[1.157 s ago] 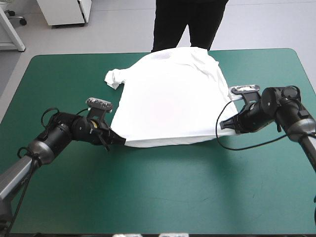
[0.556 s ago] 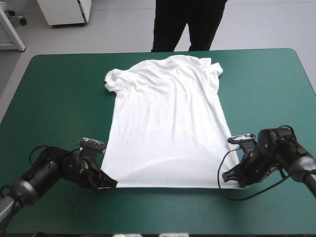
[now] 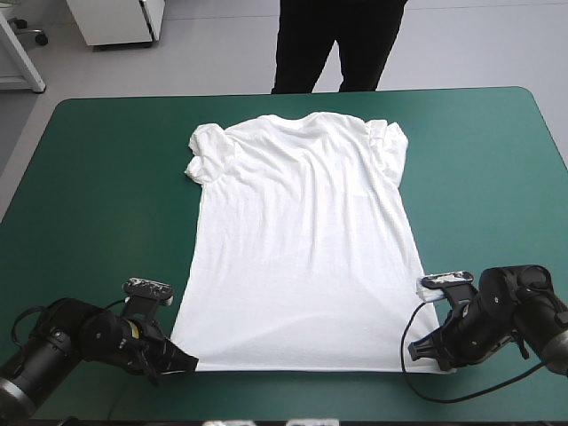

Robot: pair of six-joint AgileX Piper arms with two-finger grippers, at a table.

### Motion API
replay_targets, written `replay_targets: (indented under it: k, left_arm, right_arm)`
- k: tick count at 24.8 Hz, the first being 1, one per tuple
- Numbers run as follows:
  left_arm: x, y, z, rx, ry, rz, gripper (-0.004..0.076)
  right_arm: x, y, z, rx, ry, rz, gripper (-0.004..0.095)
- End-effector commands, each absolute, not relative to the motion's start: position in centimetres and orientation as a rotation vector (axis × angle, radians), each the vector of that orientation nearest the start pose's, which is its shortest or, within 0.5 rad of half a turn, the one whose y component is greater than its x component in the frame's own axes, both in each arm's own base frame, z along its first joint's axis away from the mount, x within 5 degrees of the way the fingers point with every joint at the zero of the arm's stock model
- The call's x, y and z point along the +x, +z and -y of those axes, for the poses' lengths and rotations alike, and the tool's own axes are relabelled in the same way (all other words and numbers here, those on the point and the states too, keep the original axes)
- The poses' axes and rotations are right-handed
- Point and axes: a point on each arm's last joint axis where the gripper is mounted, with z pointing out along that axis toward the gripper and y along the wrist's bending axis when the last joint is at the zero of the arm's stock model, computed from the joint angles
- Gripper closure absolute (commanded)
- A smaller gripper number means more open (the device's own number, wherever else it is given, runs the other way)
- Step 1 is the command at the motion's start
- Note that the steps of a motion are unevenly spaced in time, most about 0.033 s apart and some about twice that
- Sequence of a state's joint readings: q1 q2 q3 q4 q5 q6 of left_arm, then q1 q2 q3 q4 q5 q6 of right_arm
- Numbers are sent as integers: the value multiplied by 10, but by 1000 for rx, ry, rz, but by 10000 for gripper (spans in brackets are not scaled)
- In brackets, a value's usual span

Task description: Fold the cloth

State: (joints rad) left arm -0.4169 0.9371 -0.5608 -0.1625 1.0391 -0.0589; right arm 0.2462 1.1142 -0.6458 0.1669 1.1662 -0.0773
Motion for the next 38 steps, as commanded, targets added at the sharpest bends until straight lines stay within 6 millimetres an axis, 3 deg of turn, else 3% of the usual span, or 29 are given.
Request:
replay_targets:
  k: [1,4,6,12,15,17,18,19,20,22,25,29,30,34,38]
  left_arm:
    - [116,243,66,406,-308,-2877,733]
    - [117,241,65,398,-288,-2889,724]
    - [117,240,65,402,-282,-2910,689]
    - [115,241,67,394,-314,-2946,426]
    - [119,262,70,378,-338,-2930,299]
    - [135,301,72,346,-330,-2748,293]
    - [152,328,71,269,-284,-2584,293]
    - [160,337,71,250,-255,-2530,293]
    - [179,350,72,215,-182,-2447,293]
    - [211,355,79,219,-96,-2422,293]
    - [260,349,101,235,-84,-2467,293]
    - [302,339,114,246,-54,-2496,293]
    - [318,333,110,210,-44,-2524,293]
    - [351,314,92,95,-85,-2603,293]
    - [368,296,89,98,-188,-2677,293]
  right_arm:
    - [147,238,-51,-406,243,-3056,921]
    - [147,238,-51,-420,243,-3048,869]
    - [147,238,-51,-428,242,-3052,779]
    - [144,238,-48,-453,199,-3091,380]
    - [154,257,-47,-432,154,-3035,276]
    - [173,287,-49,-380,135,-2867,276]
    - [189,312,-49,-308,112,-2690,276]
    - [196,324,-49,-269,105,-2611,276]
    - [213,343,-49,-212,87,-2470,276]
    - [235,363,-50,-199,38,-2370,276]
    - [263,379,-55,-209,2,-2331,276]
    - [279,386,-59,-238,-9,-2313,277]
    - [283,387,-60,-240,-10,-2313,277]
    - [286,386,-60,-248,-18,-2316,277]
    - [289,383,-61,-254,-23,-2326,277]
